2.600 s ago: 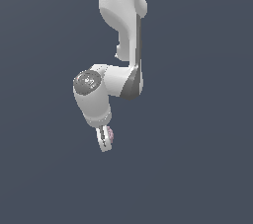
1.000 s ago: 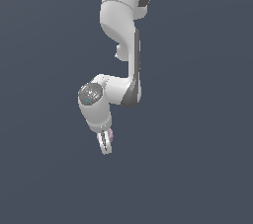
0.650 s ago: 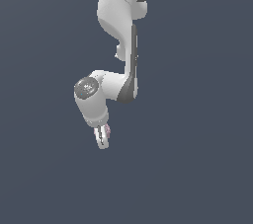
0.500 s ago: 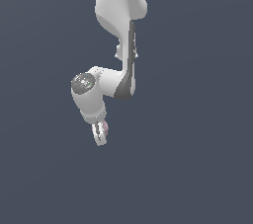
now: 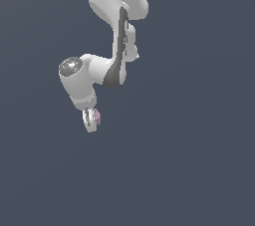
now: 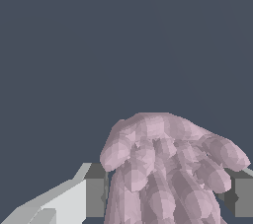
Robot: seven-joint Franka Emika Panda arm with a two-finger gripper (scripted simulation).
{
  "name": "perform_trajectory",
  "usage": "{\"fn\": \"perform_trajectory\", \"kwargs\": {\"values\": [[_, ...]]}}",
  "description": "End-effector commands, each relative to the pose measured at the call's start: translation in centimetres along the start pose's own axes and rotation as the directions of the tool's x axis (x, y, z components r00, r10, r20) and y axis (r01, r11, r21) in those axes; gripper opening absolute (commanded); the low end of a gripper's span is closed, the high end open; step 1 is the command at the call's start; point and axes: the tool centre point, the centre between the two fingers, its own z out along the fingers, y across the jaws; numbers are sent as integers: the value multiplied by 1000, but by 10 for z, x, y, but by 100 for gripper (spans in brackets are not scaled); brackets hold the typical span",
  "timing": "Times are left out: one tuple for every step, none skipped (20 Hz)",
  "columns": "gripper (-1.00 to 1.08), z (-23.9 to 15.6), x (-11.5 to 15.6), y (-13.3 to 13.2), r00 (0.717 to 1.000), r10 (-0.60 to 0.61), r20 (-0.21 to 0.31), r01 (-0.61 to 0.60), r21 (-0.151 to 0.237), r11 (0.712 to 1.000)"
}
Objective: Pick up the object and move it to a goal position.
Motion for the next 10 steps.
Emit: {"fn": "perform_trajectory", "kwargs": {"values": [[-100,-4,5,11,1000,-1,0,1,0,1000],[-100,-6,6,14,1000,-1,0,1,0,1000],[-100,-7,8,17,1000,-1,0,1,0,1000],[-100,-8,9,19,1000,-1,0,1,0,1000],[-100,-9,10,21,1000,-1,0,1,0,1000],[-100,-10,11,23,1000,-1,0,1,0,1000],[-100,-10,11,23,1000,-1,0,1,0,1000],[-100,-10,12,24,1000,-1,0,1,0,1000],[-100,-10,12,24,1000,-1,-1,1,0,1000],[-100,-10,12,23,1000,-1,-1,1,0,1000]]}}
